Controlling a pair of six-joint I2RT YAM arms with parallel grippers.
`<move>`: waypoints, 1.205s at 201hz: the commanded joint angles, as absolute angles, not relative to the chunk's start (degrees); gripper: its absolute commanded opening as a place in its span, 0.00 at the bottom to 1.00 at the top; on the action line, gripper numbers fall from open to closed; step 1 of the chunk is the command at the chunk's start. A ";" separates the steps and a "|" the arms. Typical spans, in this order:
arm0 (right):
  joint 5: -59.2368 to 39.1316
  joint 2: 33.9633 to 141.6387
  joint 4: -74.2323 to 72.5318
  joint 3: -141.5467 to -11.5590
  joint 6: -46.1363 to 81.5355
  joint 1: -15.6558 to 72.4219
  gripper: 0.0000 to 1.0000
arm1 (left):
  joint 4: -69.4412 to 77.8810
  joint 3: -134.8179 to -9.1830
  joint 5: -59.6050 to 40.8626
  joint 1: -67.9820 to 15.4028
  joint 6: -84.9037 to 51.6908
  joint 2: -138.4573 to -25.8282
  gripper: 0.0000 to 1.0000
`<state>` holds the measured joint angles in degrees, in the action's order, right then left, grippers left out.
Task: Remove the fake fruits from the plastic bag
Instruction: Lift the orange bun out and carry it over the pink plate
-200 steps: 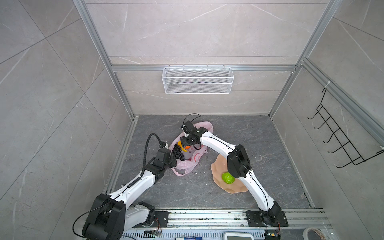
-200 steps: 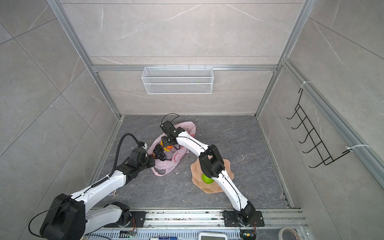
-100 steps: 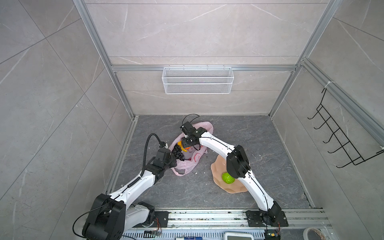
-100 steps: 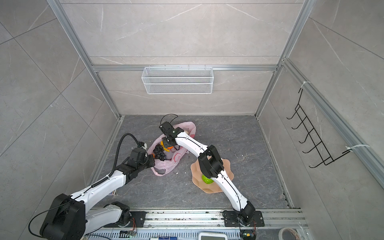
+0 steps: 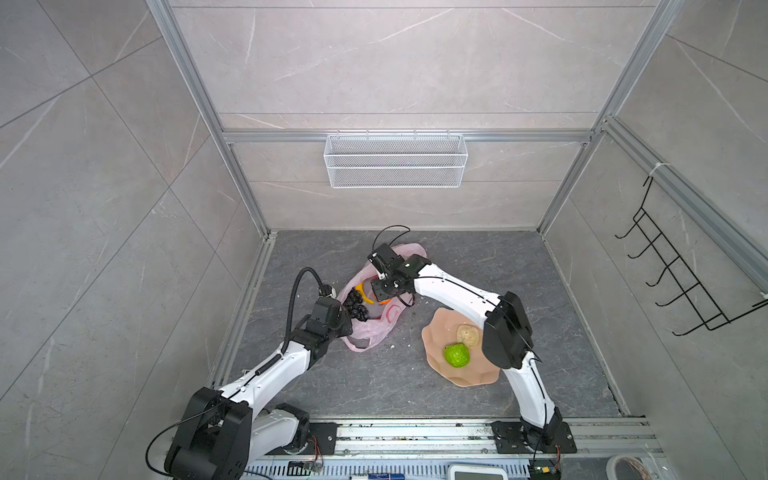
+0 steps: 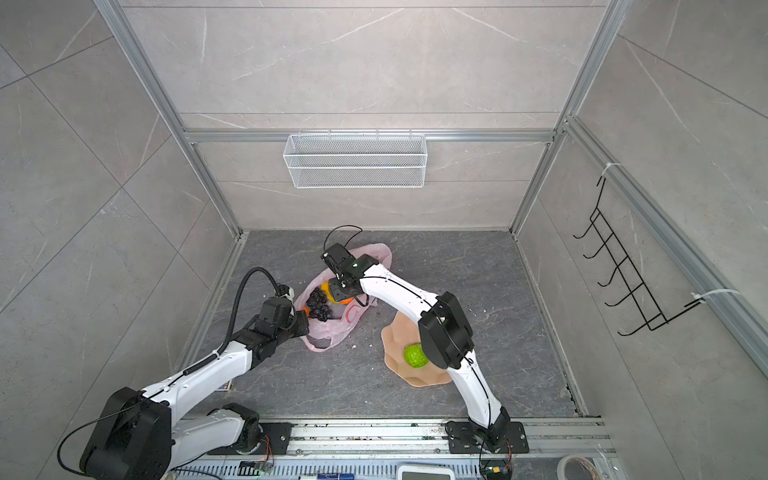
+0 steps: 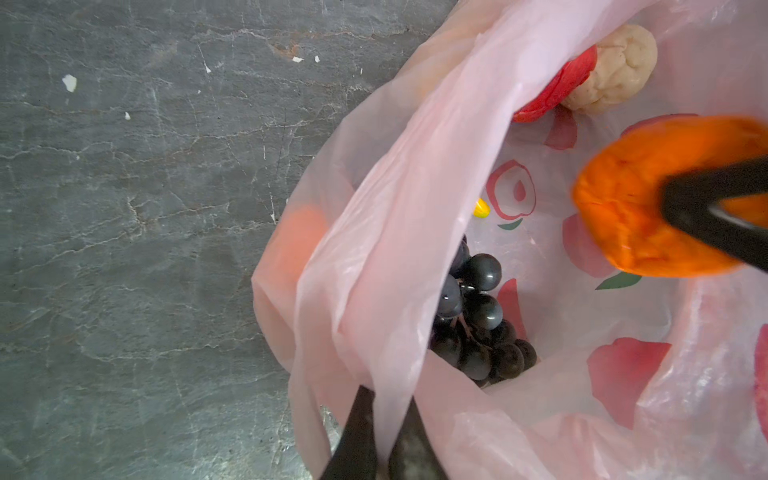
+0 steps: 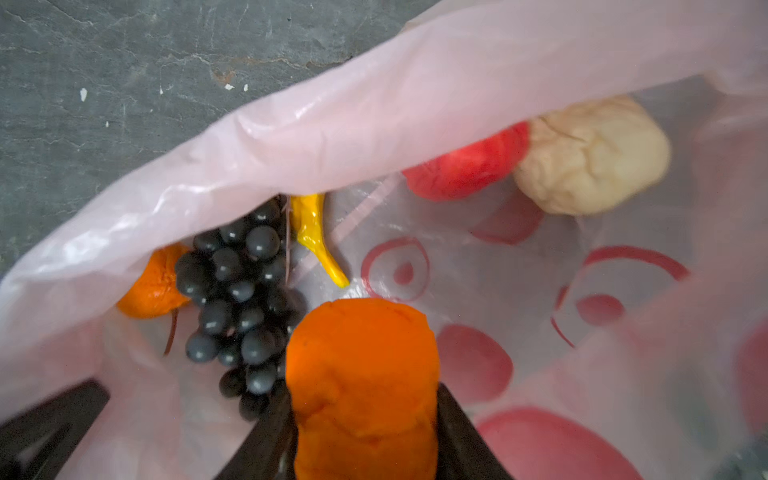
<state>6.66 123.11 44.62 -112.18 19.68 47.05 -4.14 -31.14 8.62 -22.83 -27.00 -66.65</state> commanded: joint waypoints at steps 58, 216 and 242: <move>14.41 100.76 48.51 -91.40 24.63 47.62 0.47 | 0.12 -29.62 10.89 -22.37 -23.55 -66.85 0.09; 23.78 82.95 73.91 -73.55 41.11 48.08 0.47 | 1.58 -29.10 10.19 -22.31 -23.71 -68.37 0.09; 22.88 81.50 75.82 -71.19 42.34 48.29 0.46 | 1.70 -29.20 9.94 -22.26 -23.72 -68.95 0.09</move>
<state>22.55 83.20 70.98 -73.49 39.20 47.79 -0.30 -29.39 9.52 -22.72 -25.19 -68.14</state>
